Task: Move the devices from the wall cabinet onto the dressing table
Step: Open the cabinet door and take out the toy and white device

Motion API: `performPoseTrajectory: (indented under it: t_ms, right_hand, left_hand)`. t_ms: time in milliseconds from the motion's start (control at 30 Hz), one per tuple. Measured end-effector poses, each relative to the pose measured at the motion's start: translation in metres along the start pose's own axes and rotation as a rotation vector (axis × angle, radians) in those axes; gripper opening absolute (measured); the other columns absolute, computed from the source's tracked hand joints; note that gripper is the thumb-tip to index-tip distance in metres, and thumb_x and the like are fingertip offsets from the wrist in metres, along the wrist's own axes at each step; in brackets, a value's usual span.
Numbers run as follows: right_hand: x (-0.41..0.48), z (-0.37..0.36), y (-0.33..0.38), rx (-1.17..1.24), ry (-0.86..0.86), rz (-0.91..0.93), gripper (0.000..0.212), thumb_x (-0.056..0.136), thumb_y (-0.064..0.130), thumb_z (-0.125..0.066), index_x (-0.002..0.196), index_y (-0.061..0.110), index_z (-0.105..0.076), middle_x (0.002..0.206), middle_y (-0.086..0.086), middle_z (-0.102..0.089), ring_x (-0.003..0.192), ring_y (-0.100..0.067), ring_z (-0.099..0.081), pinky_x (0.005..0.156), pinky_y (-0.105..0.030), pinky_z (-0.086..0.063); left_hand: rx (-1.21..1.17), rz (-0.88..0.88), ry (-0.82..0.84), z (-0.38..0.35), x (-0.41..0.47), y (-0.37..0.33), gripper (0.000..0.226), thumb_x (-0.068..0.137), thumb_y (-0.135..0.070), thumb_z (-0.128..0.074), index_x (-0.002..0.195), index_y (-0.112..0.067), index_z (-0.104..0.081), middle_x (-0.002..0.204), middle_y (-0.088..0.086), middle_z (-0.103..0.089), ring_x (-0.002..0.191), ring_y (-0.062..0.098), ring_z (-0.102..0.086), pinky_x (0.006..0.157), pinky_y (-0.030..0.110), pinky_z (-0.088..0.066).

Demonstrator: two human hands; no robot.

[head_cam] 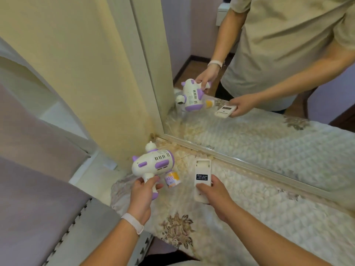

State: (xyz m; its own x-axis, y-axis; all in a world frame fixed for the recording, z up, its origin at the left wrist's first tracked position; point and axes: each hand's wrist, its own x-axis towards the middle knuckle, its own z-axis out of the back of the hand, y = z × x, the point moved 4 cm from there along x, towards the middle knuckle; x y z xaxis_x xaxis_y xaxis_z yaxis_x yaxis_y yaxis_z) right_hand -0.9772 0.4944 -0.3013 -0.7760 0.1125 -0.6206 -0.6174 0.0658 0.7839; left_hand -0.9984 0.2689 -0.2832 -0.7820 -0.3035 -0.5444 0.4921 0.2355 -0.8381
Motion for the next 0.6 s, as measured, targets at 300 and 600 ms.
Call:
performPoseTrajectory:
  t_ms: [300, 600]
  right_hand:
    - [0.051, -0.005, -0.013, -0.041, -0.069, -0.151, 0.025, 0.089, 0.009, -0.062, 0.112, 0.019, -0.060, 0.105, -0.004, -0.068, 0.094, -0.023, -0.067, 0.076, -0.041, -0.058]
    - [0.095, -0.022, -0.030, -0.040, -0.127, -0.237, 0.025, 0.088, 0.006, -0.059, 0.109, 0.020, -0.062, 0.108, -0.007, -0.070, 0.096, -0.027, -0.069, 0.086, -0.051, -0.057]
  left_hand:
    - [-0.102, 0.109, 0.012, -0.019, 0.066, 0.028, 0.021, 0.091, -0.020, -0.066, 0.110, -0.012, -0.063, 0.095, 0.003, -0.071, 0.088, 0.023, -0.069, 0.075, 0.040, -0.051]
    - [-0.336, 0.160, -0.011, -0.043, 0.102, 0.053, 0.023, 0.098, -0.015, -0.056, 0.120, -0.020, -0.055, 0.105, 0.001, -0.069, 0.081, 0.020, -0.072, 0.085, 0.043, -0.054]
